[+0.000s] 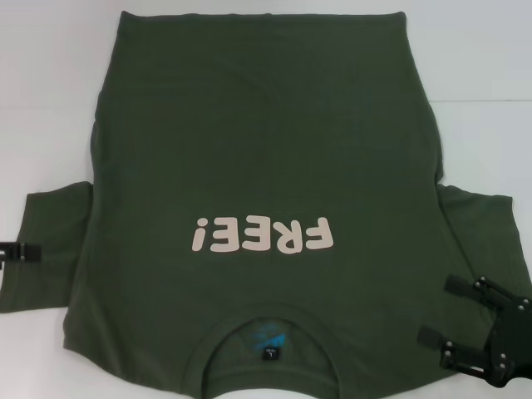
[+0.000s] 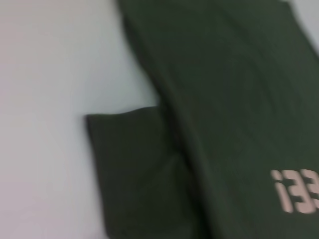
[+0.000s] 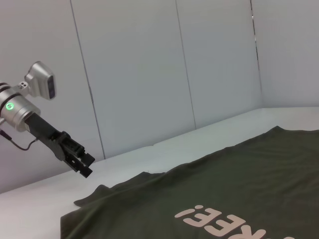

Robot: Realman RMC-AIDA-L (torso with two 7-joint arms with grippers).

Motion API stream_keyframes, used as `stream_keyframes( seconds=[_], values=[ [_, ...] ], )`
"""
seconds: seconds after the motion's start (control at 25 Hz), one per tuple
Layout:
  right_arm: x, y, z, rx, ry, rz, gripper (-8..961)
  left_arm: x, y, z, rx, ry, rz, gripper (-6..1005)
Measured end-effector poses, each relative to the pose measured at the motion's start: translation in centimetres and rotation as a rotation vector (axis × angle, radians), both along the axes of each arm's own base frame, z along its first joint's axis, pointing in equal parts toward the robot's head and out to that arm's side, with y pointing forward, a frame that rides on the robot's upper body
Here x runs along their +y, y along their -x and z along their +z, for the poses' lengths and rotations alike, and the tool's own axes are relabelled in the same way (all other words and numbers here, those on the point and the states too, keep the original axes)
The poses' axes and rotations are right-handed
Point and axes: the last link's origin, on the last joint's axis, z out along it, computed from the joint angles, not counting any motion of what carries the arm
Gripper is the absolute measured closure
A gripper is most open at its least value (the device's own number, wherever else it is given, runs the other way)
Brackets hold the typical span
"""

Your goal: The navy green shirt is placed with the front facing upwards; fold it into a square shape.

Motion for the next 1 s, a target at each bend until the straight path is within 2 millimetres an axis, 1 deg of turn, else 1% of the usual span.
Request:
stream_keyframes(
  seconds=[0.24,0.44,0.76,1.0],
  values=[
    [0.0,0.0,0.0,0.001,-0.001,-0.001,8,1.5,0.2,0.5,0.062,-0.027,0.058,98],
    [0.0,0.0,0.0,0.003,-0.006,-0.005,8,2.4,0.7,-0.4,0.115,-0.031,0.066,100],
    [0.1,-0.1,0.0,-0.001,-0.008,-0.009,8,2.8,1.0,-1.6,0.156,-0.01,0.054,102],
    [0.3,0.0,0.0,-0.001,-0.008,-0.009,8,2.9,1.4,-1.8,0.191,-0.023,0.058,104]
  ],
)
